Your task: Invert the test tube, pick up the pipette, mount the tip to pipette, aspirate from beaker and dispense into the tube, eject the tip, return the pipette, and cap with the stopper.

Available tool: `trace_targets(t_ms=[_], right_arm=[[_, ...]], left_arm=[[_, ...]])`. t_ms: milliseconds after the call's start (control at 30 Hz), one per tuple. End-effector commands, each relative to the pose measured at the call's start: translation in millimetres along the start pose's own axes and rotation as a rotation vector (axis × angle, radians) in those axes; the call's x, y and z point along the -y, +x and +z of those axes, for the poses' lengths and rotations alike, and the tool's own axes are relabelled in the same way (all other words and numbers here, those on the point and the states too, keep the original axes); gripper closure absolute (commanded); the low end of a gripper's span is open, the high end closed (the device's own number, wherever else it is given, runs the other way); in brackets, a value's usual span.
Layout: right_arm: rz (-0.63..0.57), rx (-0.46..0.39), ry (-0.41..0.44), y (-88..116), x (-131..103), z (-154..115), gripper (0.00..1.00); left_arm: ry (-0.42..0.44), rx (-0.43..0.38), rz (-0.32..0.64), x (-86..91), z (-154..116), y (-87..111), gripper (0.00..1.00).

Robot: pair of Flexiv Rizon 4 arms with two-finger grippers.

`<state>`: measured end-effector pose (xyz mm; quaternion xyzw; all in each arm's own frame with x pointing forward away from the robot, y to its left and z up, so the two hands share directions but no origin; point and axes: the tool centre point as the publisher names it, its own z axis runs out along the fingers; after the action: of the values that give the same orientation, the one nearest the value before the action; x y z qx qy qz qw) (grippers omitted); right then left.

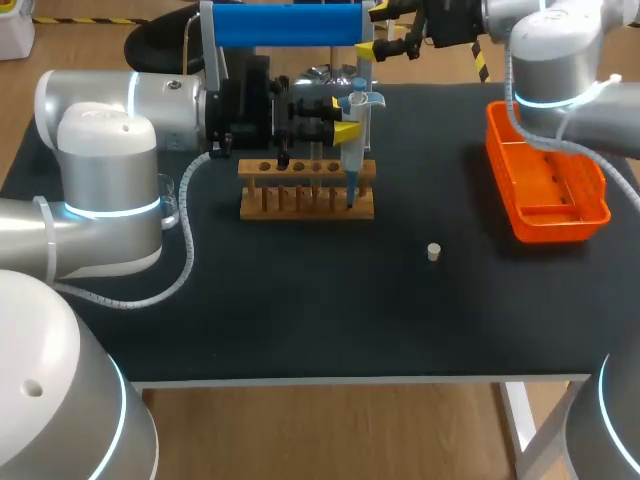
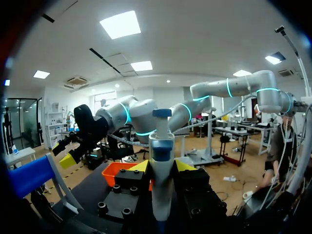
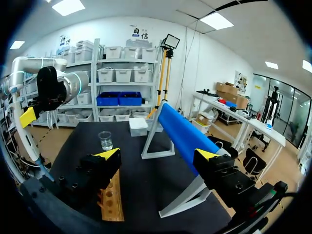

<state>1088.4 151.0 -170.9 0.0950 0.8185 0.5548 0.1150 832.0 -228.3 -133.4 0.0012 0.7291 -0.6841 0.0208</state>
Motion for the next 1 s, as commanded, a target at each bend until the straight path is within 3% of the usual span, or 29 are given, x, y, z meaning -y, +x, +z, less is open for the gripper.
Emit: trace_targets(t_ms=[33,1000], right_arm=[[0.002,0.007,0.004,-2.6,-4.8,7.4,0.0],[-0.003,0.012,-0.009,2.5,-11.3,12.4,0.0]], left_arm=[[-0.003,0.001,-0.001,1.1,0.3,0.1,1.0],[-0.003,0.001,-0.001,1.1,0.3,0.1,1.0]])
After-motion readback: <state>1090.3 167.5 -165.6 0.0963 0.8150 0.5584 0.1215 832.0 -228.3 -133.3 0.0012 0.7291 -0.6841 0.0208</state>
